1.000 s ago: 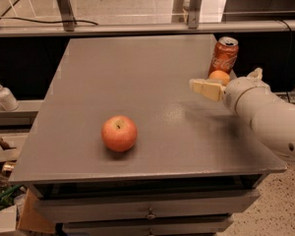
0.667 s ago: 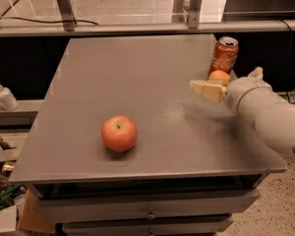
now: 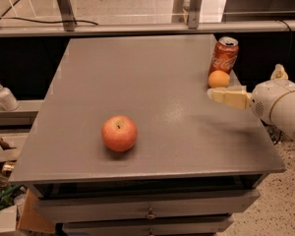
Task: Move orange near coke can
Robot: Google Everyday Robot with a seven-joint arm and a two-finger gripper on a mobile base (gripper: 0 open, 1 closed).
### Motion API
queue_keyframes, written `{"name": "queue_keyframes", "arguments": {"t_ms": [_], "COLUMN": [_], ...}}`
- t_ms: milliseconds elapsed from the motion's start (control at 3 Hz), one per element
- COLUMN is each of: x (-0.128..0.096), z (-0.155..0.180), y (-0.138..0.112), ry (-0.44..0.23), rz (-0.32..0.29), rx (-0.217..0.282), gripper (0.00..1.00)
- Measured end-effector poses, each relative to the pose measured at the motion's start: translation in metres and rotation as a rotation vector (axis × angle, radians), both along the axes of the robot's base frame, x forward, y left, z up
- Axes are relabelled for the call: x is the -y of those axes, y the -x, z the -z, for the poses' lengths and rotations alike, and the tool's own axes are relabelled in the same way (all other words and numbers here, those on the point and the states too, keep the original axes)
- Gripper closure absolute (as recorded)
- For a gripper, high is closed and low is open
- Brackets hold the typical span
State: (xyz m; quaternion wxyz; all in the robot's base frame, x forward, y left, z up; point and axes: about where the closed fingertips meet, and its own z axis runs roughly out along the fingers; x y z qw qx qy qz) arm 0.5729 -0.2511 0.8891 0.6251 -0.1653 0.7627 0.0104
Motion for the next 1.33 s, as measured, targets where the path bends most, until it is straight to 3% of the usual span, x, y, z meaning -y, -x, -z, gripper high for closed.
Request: {"name": "queue_keyframes", "arguments": {"t_ms": [667, 1000, 1333], "x": [0.000, 0.028, 0.027], "z": [-0.001, -0.007, -0.007], "y": [0.004, 0.023, 0.023], "ry": [0.002, 0.007, 0.007], "rz": [-0.019, -0.021, -0.022], "rx": [-0.002, -0.020, -0.021], "gripper": [0.00, 0.00, 0.00]}}
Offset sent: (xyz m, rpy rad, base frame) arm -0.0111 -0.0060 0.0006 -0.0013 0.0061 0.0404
